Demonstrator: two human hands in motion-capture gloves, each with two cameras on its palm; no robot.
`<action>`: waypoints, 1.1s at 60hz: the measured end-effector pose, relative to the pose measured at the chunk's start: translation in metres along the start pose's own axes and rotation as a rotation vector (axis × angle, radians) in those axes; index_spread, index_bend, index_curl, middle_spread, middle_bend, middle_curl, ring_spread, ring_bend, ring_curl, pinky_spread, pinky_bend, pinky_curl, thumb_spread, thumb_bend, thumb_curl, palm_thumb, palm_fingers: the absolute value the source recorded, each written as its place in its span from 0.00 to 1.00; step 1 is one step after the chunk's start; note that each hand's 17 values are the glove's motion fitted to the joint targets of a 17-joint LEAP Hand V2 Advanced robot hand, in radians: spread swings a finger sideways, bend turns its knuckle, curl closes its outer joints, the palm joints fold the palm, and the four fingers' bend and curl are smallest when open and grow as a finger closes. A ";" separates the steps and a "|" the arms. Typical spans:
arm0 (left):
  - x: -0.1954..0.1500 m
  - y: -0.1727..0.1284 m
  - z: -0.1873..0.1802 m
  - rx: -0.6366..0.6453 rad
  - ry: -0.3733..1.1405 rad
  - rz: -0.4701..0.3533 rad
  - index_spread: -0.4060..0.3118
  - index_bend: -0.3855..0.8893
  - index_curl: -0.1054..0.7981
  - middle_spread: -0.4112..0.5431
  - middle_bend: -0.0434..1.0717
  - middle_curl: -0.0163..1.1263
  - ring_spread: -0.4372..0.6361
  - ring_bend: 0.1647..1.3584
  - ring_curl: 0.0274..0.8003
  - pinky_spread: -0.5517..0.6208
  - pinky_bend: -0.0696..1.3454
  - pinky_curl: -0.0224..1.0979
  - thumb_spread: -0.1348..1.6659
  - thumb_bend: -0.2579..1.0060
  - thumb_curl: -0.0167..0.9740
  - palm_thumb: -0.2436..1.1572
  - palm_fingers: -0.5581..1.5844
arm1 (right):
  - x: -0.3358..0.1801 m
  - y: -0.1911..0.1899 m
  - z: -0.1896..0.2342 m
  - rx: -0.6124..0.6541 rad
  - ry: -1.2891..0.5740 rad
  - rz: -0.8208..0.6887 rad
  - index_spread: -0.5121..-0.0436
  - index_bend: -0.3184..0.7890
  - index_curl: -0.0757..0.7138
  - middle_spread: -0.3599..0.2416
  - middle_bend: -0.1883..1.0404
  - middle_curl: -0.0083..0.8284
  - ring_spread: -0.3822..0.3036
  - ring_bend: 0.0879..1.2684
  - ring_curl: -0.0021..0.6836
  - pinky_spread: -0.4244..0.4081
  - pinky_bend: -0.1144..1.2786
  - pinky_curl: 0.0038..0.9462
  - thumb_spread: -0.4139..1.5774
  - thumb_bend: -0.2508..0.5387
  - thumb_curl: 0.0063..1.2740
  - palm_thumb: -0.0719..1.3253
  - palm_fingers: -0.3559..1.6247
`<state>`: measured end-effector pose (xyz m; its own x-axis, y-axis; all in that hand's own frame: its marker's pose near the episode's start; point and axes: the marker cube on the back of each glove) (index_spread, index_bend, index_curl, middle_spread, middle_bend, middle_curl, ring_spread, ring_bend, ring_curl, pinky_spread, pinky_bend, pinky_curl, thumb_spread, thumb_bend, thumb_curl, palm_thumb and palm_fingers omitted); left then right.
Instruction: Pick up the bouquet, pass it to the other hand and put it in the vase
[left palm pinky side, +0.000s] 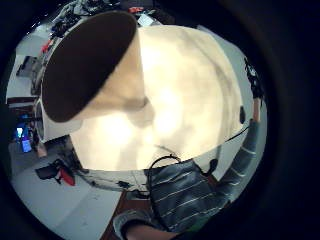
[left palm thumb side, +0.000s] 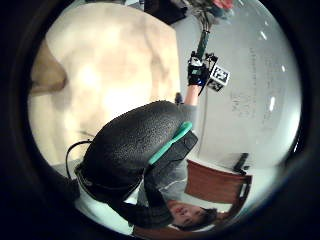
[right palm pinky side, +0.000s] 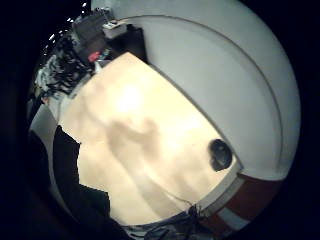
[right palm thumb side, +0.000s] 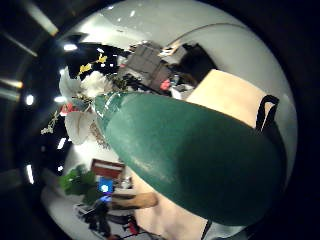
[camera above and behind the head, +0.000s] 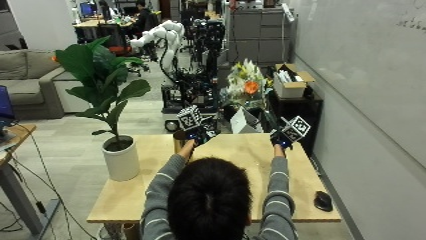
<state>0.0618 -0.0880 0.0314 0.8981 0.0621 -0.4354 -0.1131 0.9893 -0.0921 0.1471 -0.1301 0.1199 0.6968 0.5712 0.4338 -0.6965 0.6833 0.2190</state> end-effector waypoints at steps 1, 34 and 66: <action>0.002 0.000 -0.003 -0.001 0.026 0.003 0.64 0.41 0.37 0.78 0.22 0.33 0.80 0.40 0.30 0.83 0.40 0.32 0.62 0.18 0.29 0.17 0.28 | -0.014 0.004 -0.006 0.004 -0.098 -0.042 0.66 0.88 0.86 0.33 0.88 0.83 0.30 0.80 0.87 0.24 0.65 0.57 0.76 0.42 0.28 0.73 0.89; 0.065 0.008 -0.046 0.112 0.437 0.204 0.63 0.40 0.37 0.74 0.23 0.33 0.78 0.40 0.31 0.82 0.38 0.32 0.57 0.18 0.34 0.27 0.28 | -0.153 0.061 -0.077 0.094 -0.579 -0.519 0.68 0.94 0.92 0.34 0.92 0.85 0.30 0.83 0.88 0.25 0.67 0.61 0.75 0.33 0.41 0.80 0.87; 0.060 -0.005 -0.038 0.191 0.515 0.201 0.63 0.40 0.36 0.72 0.23 0.33 0.75 0.40 0.31 0.80 0.39 0.33 0.54 0.18 0.36 0.28 0.28 | -0.172 0.123 -0.051 0.012 -0.564 -0.643 0.68 0.94 0.93 0.35 0.92 0.85 0.31 0.84 0.87 0.25 0.68 0.62 0.75 0.30 0.48 0.80 0.87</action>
<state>0.0996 -0.0940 -0.0286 0.5391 0.2265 -0.8112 -0.1384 0.9739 0.1800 -0.0499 -0.1206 0.0274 0.7697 -0.2403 0.5915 -0.1988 0.7902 0.5797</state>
